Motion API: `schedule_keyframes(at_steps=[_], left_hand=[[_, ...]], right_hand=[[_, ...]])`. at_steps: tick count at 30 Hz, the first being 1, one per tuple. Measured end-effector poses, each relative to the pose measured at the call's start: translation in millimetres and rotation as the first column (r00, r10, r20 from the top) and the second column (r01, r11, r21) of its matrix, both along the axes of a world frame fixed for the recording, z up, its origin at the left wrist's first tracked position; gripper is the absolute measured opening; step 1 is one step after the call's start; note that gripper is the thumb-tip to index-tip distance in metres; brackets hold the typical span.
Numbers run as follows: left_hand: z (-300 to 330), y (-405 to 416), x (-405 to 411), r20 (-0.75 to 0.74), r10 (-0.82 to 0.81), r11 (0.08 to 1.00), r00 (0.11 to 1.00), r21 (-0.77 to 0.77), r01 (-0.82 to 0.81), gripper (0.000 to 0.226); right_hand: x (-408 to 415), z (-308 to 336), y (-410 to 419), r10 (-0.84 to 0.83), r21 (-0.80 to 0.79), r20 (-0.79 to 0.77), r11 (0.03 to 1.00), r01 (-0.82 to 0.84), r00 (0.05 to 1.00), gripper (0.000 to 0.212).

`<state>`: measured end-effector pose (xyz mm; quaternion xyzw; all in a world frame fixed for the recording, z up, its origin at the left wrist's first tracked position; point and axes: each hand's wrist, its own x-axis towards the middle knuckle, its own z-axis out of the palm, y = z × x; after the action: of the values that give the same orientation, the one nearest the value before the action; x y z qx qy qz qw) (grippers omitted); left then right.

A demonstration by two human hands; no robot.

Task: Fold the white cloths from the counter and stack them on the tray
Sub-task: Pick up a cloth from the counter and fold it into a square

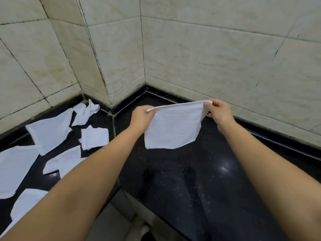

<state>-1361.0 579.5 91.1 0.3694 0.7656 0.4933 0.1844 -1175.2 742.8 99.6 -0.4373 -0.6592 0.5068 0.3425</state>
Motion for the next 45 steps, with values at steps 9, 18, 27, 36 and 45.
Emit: schedule_keyframes(at_steps=[9,18,27,36,45], left_hand=[[-21.6,-45.6,9.9,0.045,-0.091,0.995,0.995,0.039,0.089,0.012],[-141.7,-115.9,37.1,0.164,-0.350,0.755,0.922,-0.533,0.381,0.018],[-147.4,-96.0,8.3,0.213,-0.057,0.882,0.975,-0.448,0.150,0.021],[-160.2,-37.4,-11.9,-0.062,0.042,0.820,0.997,-0.568,-0.070,0.023],[-177.6,-24.8,-11.2,-0.350,-0.109,0.765,0.930,-0.627,-0.146,0.014]], right_hand=[[50.3,-10.8,-30.6,0.263,0.054,-0.046,0.964,-0.261,0.964,0.022],[115.7,-136.7,-96.4,0.523,-0.286,0.318,0.848,-0.446,0.791,0.013],[73.0,-147.8,-63.5,0.350,-0.224,0.427,0.934,-0.277,0.834,0.009],[15.4,-164.2,-31.7,0.179,-0.129,0.642,0.984,-0.125,0.745,0.013],[15.6,-179.6,-34.9,0.084,0.022,0.759,0.988,-0.155,0.646,0.021]])
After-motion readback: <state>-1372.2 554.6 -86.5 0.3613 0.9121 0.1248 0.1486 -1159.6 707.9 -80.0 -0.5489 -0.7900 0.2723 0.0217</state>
